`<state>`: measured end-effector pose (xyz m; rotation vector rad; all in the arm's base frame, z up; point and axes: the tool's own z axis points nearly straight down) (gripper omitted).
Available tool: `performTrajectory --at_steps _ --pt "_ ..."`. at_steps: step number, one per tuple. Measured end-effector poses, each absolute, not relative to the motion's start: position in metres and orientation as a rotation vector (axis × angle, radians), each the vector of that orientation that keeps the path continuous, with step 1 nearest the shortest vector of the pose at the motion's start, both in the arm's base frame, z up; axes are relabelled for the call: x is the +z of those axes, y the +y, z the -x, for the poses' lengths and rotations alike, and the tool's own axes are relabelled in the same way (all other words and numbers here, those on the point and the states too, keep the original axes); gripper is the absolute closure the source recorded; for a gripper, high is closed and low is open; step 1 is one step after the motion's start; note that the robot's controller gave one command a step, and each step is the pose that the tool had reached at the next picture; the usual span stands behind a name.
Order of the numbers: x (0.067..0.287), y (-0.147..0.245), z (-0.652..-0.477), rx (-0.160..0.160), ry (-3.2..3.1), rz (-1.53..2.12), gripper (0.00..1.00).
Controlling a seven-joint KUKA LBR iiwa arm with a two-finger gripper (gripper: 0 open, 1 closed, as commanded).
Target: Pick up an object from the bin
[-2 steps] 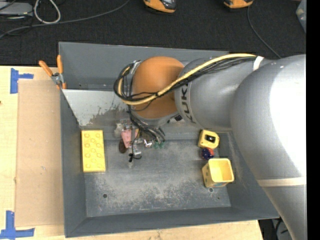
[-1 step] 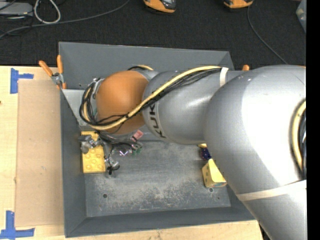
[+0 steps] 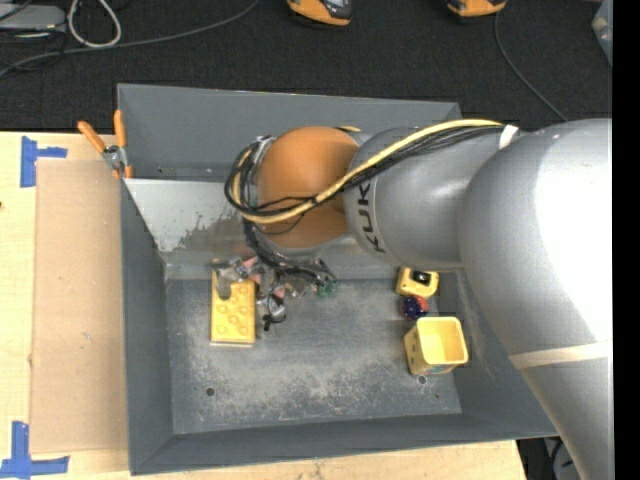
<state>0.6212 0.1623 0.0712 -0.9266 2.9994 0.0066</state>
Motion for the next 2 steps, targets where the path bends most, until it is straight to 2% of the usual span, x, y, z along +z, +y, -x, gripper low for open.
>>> performTrajectory --at_steps 1,2 --pt "0.071 0.162 -0.621 0.007 3.0 0.925 1.0" --pt "0.095 0.162 -0.62 0.007 3.002 0.924 1.0"
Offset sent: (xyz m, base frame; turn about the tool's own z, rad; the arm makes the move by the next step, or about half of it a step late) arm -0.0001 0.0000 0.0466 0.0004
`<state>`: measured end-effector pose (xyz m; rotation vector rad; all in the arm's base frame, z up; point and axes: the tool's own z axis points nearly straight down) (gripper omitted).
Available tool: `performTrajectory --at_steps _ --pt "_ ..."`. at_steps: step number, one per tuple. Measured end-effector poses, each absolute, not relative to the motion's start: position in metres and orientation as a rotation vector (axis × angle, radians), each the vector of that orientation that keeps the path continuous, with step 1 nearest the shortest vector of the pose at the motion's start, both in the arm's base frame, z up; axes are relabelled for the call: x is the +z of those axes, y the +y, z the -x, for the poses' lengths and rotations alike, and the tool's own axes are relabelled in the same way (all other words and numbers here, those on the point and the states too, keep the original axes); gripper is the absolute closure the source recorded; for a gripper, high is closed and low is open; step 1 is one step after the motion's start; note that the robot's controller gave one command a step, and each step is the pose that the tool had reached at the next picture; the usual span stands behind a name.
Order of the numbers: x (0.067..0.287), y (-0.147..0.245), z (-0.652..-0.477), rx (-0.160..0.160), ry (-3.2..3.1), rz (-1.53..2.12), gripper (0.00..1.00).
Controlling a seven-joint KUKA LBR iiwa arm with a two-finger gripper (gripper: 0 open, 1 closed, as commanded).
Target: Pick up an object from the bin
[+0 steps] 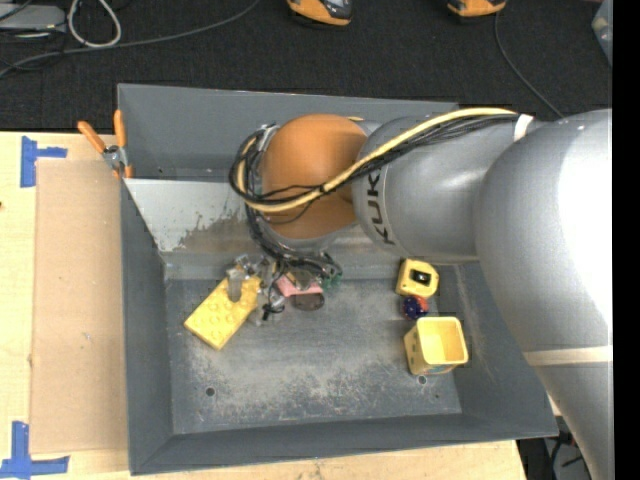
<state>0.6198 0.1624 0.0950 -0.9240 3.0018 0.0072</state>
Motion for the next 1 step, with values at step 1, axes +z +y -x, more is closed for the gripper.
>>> performTrajectory --at_steps 1 --pt "0.1377 0.1631 -0.6189 0.009 3.004 0.922 1.0"
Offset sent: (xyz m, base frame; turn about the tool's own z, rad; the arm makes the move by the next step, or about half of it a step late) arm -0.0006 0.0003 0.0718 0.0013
